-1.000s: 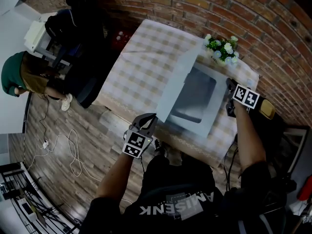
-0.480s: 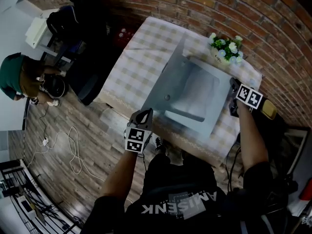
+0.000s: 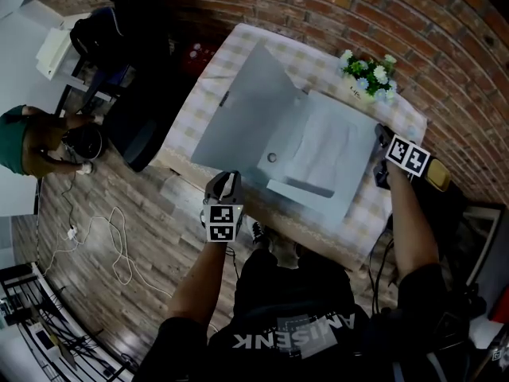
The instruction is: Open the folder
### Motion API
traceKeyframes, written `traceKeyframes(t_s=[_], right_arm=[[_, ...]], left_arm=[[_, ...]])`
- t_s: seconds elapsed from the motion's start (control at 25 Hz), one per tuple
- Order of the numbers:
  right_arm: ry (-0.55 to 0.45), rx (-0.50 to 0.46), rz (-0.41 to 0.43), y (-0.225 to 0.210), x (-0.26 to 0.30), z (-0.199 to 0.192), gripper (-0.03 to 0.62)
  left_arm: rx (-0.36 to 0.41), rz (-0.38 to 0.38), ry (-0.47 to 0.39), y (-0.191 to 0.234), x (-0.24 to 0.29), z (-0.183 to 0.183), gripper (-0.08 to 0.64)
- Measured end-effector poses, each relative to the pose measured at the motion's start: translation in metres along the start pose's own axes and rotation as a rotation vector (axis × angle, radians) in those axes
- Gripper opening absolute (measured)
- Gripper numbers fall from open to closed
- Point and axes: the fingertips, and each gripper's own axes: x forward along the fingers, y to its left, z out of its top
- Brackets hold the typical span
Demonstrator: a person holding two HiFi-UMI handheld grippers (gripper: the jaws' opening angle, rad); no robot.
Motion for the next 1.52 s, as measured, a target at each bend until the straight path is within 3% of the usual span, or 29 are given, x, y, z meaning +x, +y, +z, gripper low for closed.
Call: traceKeyframes(t_s=[0.16,0.52,0.72,0.92,1.0,1.36,1.52], right_arm=[[0.002,0.001,-0.003,0.000,0.000,0.000,0.141],[0.002,-0.007,-0.019,-0.001,-0.001,-0.001,0.141],[0.003,-0.016,-0.022,0.000,0.000,0.000,0.141],[0.001,-0.020,-0.026,0.000,0.001,0.000,0.141],[-0.001,-0.017,-0.026,0.000,0.001,0.000,0.141],[-0.012,-0.007,-0.031,0.000,-0.001,0.000,0.138],[-0.014,-0.006,-0.030,0.001,0.000,-0.001,0.138]], left_arm=[[0.016,0.077,0.023,0.014,0.007,-0.010,0.104],[0.034,0.240,0.107,0.044,0.025,-0.042,0.278],[0.124,0.246,0.149,0.048,0.035,-0.049,0.299],[0.292,0.172,0.170,0.044,0.045,-0.050,0.299],[0.314,0.108,0.170,0.042,0.048,-0.050,0.297],[0.176,-0.290,0.308,0.037,0.056,-0.048,0.270],[0.121,-0.351,0.358,0.040,0.057,-0.047,0.273]])
